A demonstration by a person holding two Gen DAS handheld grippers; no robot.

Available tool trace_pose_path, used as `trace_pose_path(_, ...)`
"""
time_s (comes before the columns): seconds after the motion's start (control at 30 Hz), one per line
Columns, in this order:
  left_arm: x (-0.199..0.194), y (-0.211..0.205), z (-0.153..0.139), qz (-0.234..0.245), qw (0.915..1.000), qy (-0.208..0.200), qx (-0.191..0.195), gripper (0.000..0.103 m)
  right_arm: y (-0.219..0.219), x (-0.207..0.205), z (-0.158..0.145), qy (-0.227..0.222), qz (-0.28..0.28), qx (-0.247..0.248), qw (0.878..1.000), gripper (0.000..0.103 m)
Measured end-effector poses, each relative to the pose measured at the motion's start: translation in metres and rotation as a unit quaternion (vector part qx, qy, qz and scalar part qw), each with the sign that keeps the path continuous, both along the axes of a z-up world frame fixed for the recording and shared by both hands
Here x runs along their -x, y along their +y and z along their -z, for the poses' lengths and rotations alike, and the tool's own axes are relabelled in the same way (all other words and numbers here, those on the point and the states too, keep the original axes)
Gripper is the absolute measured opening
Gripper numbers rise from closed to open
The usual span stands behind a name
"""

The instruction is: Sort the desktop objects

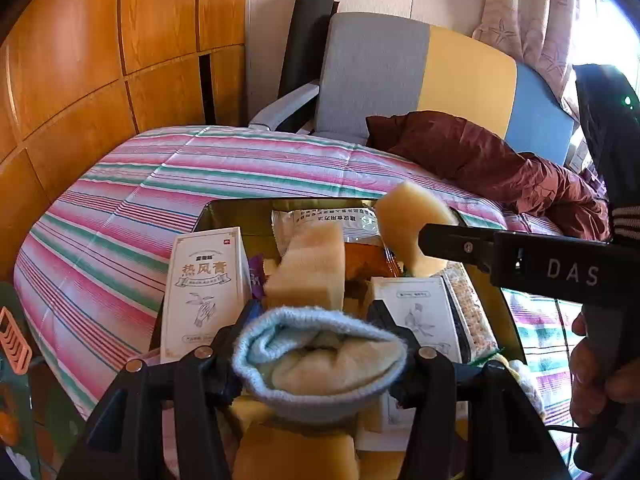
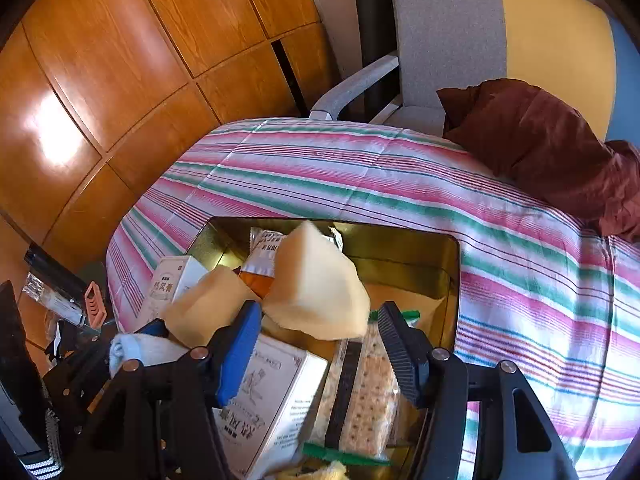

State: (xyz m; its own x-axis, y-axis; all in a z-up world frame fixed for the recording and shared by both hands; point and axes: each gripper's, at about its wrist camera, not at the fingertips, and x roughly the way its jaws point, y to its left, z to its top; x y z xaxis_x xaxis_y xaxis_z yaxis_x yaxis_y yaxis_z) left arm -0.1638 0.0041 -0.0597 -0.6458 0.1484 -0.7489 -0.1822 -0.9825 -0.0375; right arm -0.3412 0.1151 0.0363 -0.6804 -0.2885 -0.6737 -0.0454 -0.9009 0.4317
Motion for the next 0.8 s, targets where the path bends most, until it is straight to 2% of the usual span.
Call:
trace_pose_path(0.4, -0.020, -0.004, -0.025, -0.008, 0.9996, 0.027, -0.006, 0.056, -0.002, -0.028, -0.009, 0.009, 0.009, -0.009, 1.000, 0.062)
trace_pose_path(0.63, -0.031, -0.003, -0.036, -0.013, 0.9993, 0.036, -0.002, 0.063, -0.004, -0.051, -0.008, 0.009, 0.017, -0.022, 1.000, 0.063)
trace_pose_path(0.73, -0.038, -0.002, -0.044, -0.018, 0.9989, 0.043, 0.000, 0.065, -0.004, -0.065, -0.009, 0.014, 0.025, -0.031, 0.999, 0.067)
trace_pose_path(0.8, -0.042, 0.001, -0.051, -0.030, 0.9982, 0.049, 0.015, 0.066, -0.005, -0.076, -0.011, 0.019, 0.034, -0.039, 0.998, 0.071)
